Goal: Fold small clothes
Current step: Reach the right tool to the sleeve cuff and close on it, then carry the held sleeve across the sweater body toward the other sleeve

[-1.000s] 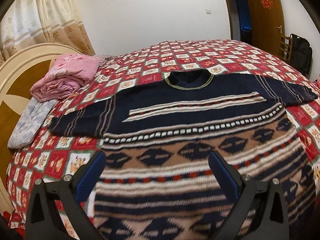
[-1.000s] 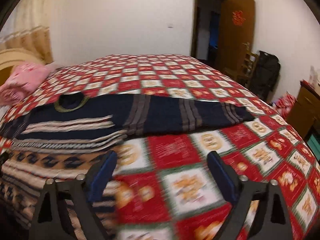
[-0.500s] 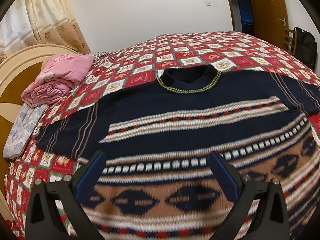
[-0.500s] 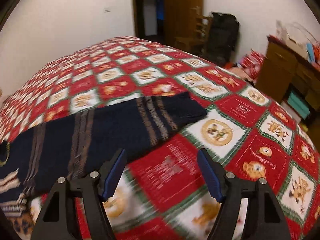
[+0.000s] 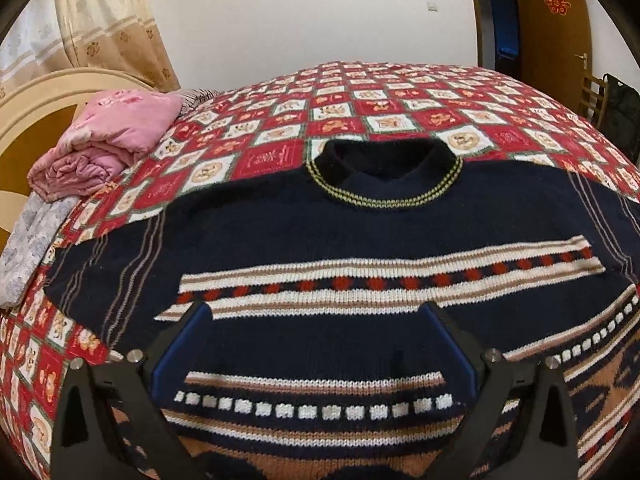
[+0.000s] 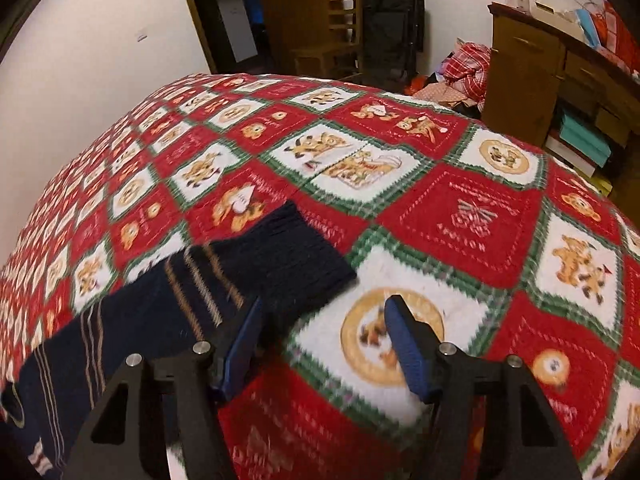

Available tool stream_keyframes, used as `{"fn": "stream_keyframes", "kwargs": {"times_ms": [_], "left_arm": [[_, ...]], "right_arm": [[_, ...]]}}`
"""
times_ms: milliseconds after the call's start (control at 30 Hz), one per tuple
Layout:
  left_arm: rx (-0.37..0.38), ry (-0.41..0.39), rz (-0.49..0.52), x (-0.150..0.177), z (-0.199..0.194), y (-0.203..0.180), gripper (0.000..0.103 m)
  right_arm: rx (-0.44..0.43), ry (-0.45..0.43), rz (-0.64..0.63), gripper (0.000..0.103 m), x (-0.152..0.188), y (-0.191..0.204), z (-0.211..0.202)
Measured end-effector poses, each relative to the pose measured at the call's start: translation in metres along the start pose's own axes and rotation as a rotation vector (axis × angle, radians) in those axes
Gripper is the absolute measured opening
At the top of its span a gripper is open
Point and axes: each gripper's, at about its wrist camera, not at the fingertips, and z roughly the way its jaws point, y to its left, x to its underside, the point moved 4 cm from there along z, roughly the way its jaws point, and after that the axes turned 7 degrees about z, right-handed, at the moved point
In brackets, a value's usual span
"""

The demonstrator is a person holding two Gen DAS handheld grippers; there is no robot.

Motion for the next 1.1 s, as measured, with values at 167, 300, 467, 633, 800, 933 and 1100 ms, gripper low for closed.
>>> {"fn": "stream_keyframes", "kwargs": {"times_ms": [167, 300, 467, 633, 800, 933, 1100], "left_arm": [[0.001, 0.031, -0.001, 0.007, 0.011, -0.002, 0.103], [0.007, 0.042, 0.002, 0.008, 0.015, -0.003, 0.103], [0.041, 0.056, 0.001, 0.009, 0.018, -0.005, 0.103], [0.105, 0.087, -0.016, 0.014, 0.023, -0.007, 0.103], [0.135, 0.081, -0.032, 0.018, 0.021, -0.006, 0.103], [0.156, 0.07, -0.035, 0.017, 0.016, -0.005, 0.103], [0.172, 0.057, -0.042, 0.019, 0.008, 0.002, 0.103]], "right_arm": [[0.016, -0.002, -0.009, 0.062, -0.009, 0.009, 0.016], [0.026, -0.011, -0.064, 0.019, -0.011, 0.018, 0.019], [-0.018, -0.032, -0.124, 0.008, -0.005, 0.041, 0.003], [-0.093, -0.072, -0.213, 0.008, 0.009, 0.084, -0.031], [-0.186, -0.093, -0.323, 0.008, 0.034, 0.143, -0.066], [-0.264, -0.094, -0.441, 0.008, 0.072, 0.196, -0.093], [-0.385, -0.059, -0.574, 0.007, 0.137, 0.266, -0.121]]}}
